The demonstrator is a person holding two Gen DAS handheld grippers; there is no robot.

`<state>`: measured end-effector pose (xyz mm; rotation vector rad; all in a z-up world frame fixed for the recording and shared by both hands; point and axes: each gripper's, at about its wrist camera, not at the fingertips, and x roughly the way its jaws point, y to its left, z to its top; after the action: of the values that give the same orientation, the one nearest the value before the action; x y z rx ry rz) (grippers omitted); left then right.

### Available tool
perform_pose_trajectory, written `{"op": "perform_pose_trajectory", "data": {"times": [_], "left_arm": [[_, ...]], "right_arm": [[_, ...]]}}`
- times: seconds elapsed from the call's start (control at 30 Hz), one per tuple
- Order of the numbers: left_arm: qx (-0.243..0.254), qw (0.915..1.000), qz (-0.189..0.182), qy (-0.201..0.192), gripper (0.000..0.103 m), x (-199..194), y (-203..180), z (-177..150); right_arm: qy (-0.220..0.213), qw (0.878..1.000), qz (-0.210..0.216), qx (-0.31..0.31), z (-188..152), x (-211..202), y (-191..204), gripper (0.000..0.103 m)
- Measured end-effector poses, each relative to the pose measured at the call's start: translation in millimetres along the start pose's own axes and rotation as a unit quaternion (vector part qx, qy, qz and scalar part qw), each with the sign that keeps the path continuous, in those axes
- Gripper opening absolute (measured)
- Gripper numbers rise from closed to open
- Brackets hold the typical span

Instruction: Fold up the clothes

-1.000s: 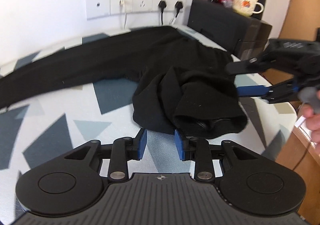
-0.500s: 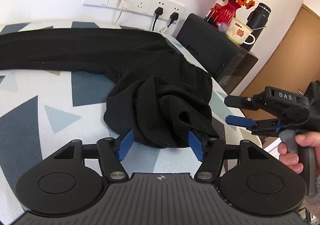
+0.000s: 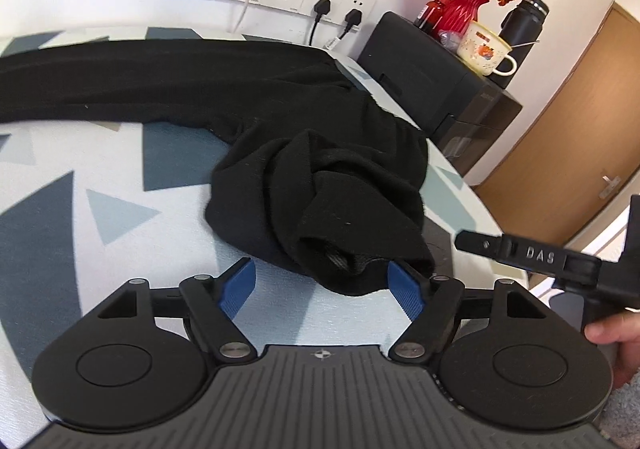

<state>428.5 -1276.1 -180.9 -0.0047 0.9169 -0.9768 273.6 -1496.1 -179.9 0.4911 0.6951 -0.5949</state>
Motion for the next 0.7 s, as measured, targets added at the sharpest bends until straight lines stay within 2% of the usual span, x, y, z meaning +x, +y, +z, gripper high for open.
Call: {"op": "perform_pose_trajectory", "data": {"times": [0.03,0.17,0.37,0.47,0.7], "left_arm": [[-0.001,1.0000,0.003,-0.001,0.074,0.3,1.2,0.2],[-0.013,0.9995,0.020,-0.019,0.060,-0.9,6.2,-0.1],[0.000,0.9995,0.026,-0.019,0.060,-1.6,7.1,-4.6],[0.016,0.9994,0.026,-0.018,0.060,-1.8,3.5,-6.4],[0.029,0.9958,0.076,-0.044,0.060,2.6,-4.7,-1.7]], "right_arm": [[0.000,1.000,-0.008,-0.004,-2.8,1.9,-0.8,0.092],[0.016,1.000,-0.005,0.008,-8.9,11.7,-7.1,0.094],[0.031,0.999,0.008,0.021,-13.4,20.0,-12.6,0.095],[0.035,0.999,0.018,0.021,-13.9,22.8,-14.3,0.100],[0.027,0.999,0.024,-0.002,-14.1,28.7,-10.4,0.102]]}}
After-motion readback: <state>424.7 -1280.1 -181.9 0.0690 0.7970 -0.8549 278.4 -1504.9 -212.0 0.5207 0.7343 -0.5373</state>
